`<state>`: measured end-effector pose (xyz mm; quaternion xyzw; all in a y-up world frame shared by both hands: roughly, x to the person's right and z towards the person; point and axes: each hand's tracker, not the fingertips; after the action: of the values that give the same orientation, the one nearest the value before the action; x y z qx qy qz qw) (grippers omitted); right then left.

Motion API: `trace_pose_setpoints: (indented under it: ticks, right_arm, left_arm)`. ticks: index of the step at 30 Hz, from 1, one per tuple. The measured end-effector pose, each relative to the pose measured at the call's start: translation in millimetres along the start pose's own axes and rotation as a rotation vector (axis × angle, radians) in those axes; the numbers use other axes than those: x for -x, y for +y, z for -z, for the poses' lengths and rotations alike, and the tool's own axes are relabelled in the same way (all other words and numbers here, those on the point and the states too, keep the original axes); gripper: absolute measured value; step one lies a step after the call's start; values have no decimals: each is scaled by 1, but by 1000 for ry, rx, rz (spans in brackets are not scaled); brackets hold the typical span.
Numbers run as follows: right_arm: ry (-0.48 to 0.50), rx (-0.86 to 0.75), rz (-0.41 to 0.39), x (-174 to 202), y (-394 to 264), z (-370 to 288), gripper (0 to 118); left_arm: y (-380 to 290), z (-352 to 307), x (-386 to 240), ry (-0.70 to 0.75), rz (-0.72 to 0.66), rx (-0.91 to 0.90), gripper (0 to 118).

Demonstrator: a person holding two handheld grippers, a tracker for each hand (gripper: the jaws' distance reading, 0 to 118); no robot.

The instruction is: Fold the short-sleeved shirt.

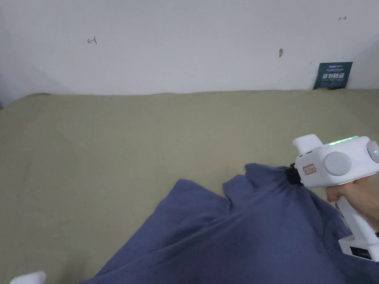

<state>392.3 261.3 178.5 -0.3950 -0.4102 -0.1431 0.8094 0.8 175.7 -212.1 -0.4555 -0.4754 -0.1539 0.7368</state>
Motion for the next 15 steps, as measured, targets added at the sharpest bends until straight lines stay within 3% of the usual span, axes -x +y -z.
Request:
trace_pose_setpoints:
  ticks: [3,6,15]
  right_arm:
    - [4,-69,4,-13,10,-39,3]
    - [-63,-203,-25,-17,21,-99,3]
    - [-142,-418,36,-40,48,-249,3]
  left_arm:
    - [17,-24,-10,7,-22,-81,3]
    - [44,-53,-26,21,32,-163,3]
    - [162,-146,-90,45,118,-403,3]
